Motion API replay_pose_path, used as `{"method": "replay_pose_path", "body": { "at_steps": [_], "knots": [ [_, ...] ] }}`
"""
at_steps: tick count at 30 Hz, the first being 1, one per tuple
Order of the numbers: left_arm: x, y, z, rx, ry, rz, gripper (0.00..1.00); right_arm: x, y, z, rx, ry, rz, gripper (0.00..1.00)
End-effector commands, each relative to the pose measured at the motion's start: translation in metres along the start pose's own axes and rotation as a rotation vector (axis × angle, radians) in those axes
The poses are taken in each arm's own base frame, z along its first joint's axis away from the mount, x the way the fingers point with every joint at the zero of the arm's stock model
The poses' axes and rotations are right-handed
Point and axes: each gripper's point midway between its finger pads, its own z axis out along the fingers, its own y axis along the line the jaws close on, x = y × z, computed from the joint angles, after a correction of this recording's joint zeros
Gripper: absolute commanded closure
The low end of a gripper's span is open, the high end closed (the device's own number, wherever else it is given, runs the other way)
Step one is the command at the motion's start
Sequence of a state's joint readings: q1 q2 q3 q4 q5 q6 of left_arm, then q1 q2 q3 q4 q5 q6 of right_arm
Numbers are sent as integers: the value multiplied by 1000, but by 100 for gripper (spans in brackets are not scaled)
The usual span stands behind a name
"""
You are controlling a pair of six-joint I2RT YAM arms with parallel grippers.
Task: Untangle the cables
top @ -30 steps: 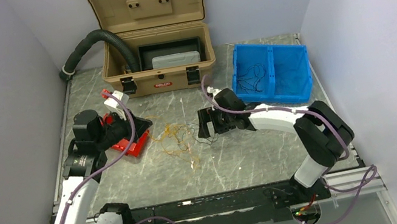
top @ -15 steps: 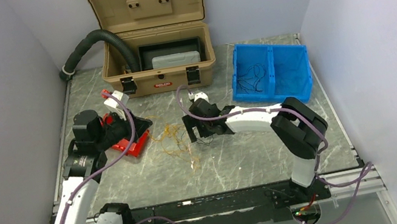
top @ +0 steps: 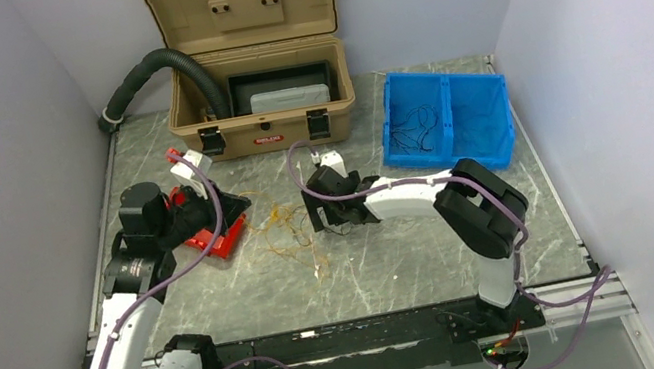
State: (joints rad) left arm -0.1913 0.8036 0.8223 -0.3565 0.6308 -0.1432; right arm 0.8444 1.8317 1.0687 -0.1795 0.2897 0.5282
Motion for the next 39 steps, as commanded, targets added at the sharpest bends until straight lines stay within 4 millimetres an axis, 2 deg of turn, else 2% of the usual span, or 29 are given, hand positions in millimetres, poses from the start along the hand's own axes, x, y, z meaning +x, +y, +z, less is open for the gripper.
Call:
{"method": "replay_pose_path", "body": {
  "at_steps": [1,7,9,15,18,21,24,26,29,33,38,39],
  "knots": [
    [-9,-4,-3,5,-39,38,100,-4,-5,9,74,-9,6,7],
    [-10,-1,-4,-13,-42,41,100,14,-29,12,174,27,-40,22],
    [-10,0,-4,-19,-42,44,100,19,-36,9,194,31,-46,37],
    [-9,2,-5,-33,-40,44,100,18,-58,-8,236,6,-17,100],
    [-9,6,-5,-54,-38,45,100,12,-74,-19,253,-8,23,100],
    [-9,17,-8,-125,-37,40,100,2,-99,-35,290,-43,79,100],
    [-8,36,-15,-248,-31,28,100,-8,-130,-55,295,-81,181,100],
    [-8,61,-26,-414,-36,4,100,-15,-152,-72,290,-120,257,100],
    [-7,86,-45,-594,-49,-31,100,-29,-188,-105,322,-206,353,100],
    [-7,93,-51,-641,-70,-51,100,-45,-233,-150,383,-314,448,100],
    [1,115,-65,-788,-36,-106,100,-64,-298,-217,504,-451,586,100],
    [2,119,-67,-812,-33,-116,100,-67,-305,-229,520,-477,602,100]
  ]
}}
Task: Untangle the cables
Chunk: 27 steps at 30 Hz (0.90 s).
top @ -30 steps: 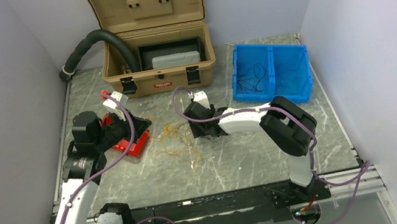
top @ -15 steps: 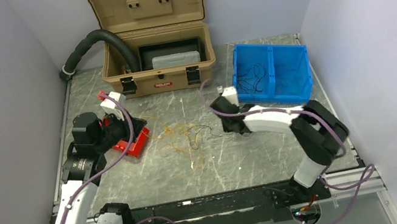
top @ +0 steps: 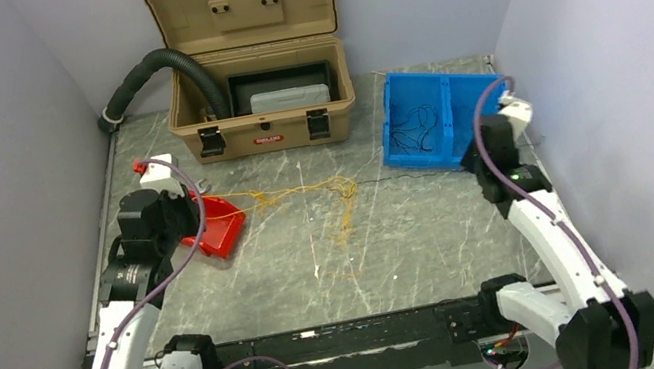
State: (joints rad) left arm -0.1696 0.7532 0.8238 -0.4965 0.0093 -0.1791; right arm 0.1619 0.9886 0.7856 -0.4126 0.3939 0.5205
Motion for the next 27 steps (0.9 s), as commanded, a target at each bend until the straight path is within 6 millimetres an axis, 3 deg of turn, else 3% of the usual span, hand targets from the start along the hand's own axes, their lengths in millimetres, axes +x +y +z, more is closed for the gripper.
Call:
{"method": "replay_pose_path", "body": {
  "at_steps": [1,9,14,18,25,27],
  "knots": [
    [-11,32,-4,-187,-14,-60,100,-52,-38,-24,85,-100,60,100],
    [-11,73,-16,-431,-52,-163,100,-82,-82,-35,282,-202,252,100],
    [-7,78,-14,-462,-24,-177,100,-83,-112,-37,480,-221,394,100],
    [-9,73,-12,-431,-25,-177,100,-95,-102,-34,427,-241,409,100],
    [-18,44,-9,-237,-64,-109,100,-139,-90,-48,374,-332,374,100],
    [-22,31,-7,-152,-77,-74,100,-151,-78,-47,321,-339,338,100]
  ]
}}
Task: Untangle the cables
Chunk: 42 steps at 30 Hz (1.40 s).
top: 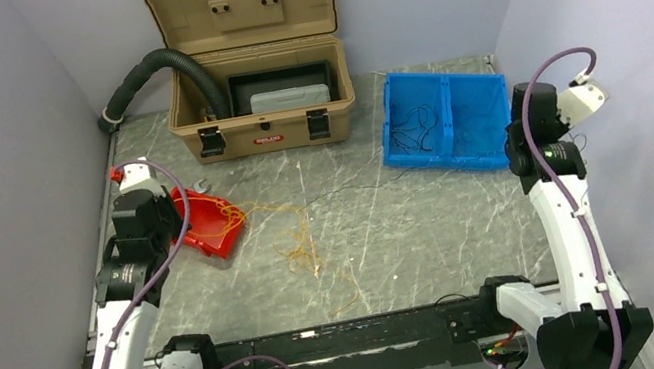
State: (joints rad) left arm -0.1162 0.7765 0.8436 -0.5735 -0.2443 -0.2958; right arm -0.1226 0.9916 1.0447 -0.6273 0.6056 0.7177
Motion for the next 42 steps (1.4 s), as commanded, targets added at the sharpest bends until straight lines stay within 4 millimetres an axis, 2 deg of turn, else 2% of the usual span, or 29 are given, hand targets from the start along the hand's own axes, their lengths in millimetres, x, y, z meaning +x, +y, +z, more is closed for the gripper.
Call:
{"method": "replay_pose_path", "body": {
  "at_steps": [1,5,7,11,14,17,22,27,30,34,36,39,42],
  "knots": [
    [-24,-37,-12,229,-92,57,100,-47,42,-14,-152,-94,-19,100],
    [-20,-82,-22,500,-90,99,100,-34,101,-37,-440,-37,-126,100],
    [-16,-97,-26,594,-72,114,100,-23,123,-39,-512,-18,-188,100],
    [-6,-123,-35,751,-17,130,100,20,175,-50,-714,133,-357,100],
    [-3,-133,-43,808,-16,161,100,50,201,-67,-863,241,-393,100],
    [-3,-137,-48,834,-31,172,100,62,208,-69,-908,263,-357,100],
    [0,-143,-54,874,-34,186,100,72,212,-48,-834,295,-357,100],
    [4,-151,-58,924,-15,187,100,86,221,-17,-767,345,-346,100],
    [5,-159,-60,953,-16,183,100,92,223,9,-717,356,-310,100],
    [-2,-171,-66,963,-44,188,100,100,233,35,-704,378,-296,100],
    [-10,-175,-72,963,-64,190,100,107,243,36,-747,412,-304,100],
    [-25,-180,-80,968,-84,201,100,112,259,25,-839,460,-316,100],
    [-36,-183,-88,983,-102,202,100,105,265,8,-856,415,-363,100]
  ]
}}
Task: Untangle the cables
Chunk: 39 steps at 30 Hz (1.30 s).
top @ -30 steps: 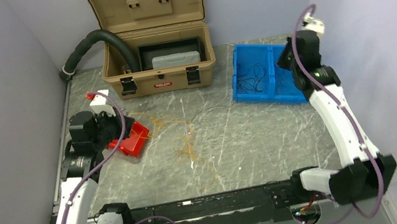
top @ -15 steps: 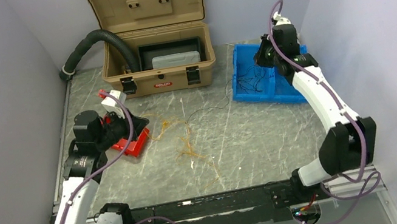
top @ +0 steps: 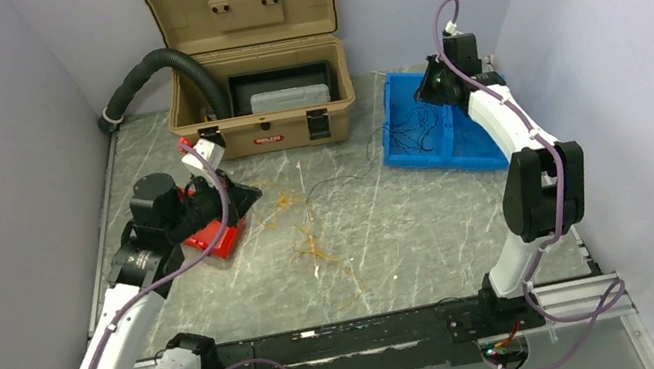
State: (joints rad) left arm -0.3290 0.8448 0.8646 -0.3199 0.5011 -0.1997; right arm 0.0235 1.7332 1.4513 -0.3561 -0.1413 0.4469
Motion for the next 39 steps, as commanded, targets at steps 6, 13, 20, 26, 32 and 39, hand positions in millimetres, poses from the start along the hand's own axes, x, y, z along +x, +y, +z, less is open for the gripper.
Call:
{"method": "replay_pose_path", "body": {
  "at_steps": [6,13,20,26,32,39],
  "knots": [
    [-48,-29,-10,74,-110,50,100,-37,65,-58,-96,-149,-160,100],
    [-73,-63,-27,151,-178,85,100,-12,50,-26,-160,-9,-95,100],
    [-92,-89,-41,227,-218,88,100,-11,11,7,-188,40,42,82],
    [-91,-96,-38,251,-206,85,100,-13,16,-11,-142,18,-62,31],
    [-84,-87,-35,211,-186,102,100,26,77,-59,-260,46,-325,26],
    [-78,-80,-40,166,-182,130,100,111,118,-83,-590,111,-464,20]
  ]
}}
